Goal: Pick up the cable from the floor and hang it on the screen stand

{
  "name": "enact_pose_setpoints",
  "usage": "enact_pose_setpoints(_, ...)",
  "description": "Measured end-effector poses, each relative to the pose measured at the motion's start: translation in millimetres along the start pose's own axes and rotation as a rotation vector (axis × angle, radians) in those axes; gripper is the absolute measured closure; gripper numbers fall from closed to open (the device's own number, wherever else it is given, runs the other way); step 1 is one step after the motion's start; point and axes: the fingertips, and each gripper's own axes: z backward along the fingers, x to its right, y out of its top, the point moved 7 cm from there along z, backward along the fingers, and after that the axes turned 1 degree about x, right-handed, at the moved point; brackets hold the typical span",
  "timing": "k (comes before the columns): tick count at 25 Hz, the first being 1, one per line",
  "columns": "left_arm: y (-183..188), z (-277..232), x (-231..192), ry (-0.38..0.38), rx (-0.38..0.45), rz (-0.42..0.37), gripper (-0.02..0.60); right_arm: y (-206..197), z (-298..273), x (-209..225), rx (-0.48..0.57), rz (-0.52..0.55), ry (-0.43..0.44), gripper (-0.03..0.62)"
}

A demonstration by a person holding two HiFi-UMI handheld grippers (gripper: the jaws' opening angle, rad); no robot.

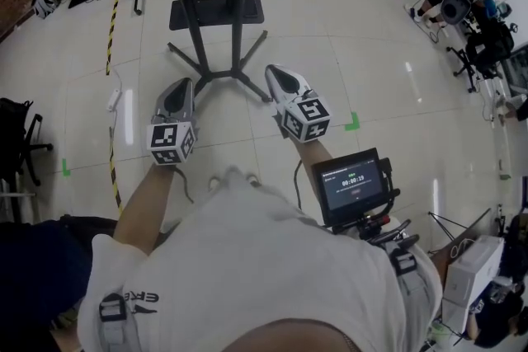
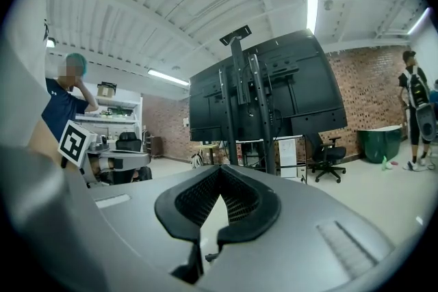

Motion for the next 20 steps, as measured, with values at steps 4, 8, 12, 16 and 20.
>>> enact_pose_setpoints(4, 1.2, -0.5, 1.0, -0.001, 0.009, -0.005, 0.580, 2.3, -3.0, -2.3, 0.003, 0.010, 0.012, 0.582)
enact_pose_setpoints(8, 1.8, 1.7, 3.4, 0.000, 0.013, 0.002, 0.578, 2.3, -1.3, -6.5, 0.003, 0.005, 0.014, 0.582)
enact_pose_setpoints(12, 6.1, 1.1, 1.7, 0.003, 0.020, 0.006, 0.578, 3.1, -2.5, -8.3, -0.001, 0.003, 0.015, 0.582)
enact_pose_setpoints(16, 4.8, 0.3, 0.9, 0.005, 0.015, 0.009, 0.579, 1.5, -3.2, -8.9, -0.007, 0.001, 0.017, 0.583)
enact_pose_setpoints(20, 5.4, -0.5, 0.7, 0.002, 0.013, 0.010, 0.578, 1.7, -3.7, -10.0, -0.012, 0.000, 0.020, 0.583)
